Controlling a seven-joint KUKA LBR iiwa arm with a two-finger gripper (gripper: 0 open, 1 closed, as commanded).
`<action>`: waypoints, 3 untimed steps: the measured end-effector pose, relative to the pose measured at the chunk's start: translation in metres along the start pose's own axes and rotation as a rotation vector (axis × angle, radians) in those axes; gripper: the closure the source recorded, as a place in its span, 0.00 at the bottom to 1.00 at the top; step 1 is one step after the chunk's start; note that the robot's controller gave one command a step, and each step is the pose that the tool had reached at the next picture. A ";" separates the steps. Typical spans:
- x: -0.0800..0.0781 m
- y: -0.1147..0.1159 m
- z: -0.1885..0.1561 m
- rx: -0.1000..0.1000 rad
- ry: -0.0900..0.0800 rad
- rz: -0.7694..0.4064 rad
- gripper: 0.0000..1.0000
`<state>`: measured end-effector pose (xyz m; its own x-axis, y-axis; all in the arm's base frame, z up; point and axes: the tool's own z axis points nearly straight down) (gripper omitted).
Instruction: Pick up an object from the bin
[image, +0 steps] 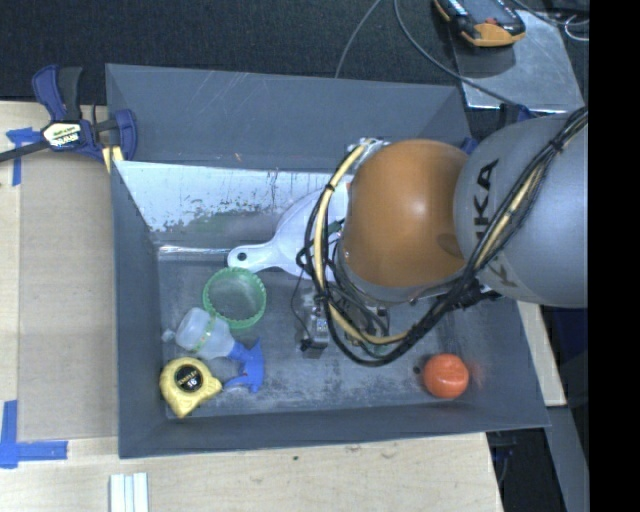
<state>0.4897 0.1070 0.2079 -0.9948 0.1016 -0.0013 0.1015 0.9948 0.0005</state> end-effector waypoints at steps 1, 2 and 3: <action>0.000 0.000 0.000 0.000 0.000 0.000 0.00; 0.000 0.000 0.000 0.000 0.000 0.000 1.00; -0.006 0.020 0.010 -0.002 -0.004 0.002 1.00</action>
Offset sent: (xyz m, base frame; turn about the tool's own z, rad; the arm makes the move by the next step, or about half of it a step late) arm 0.0000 0.0000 0.0000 0.0000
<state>0.4973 0.1268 0.1981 -0.9946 0.1039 -0.0058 0.1039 0.9946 0.0023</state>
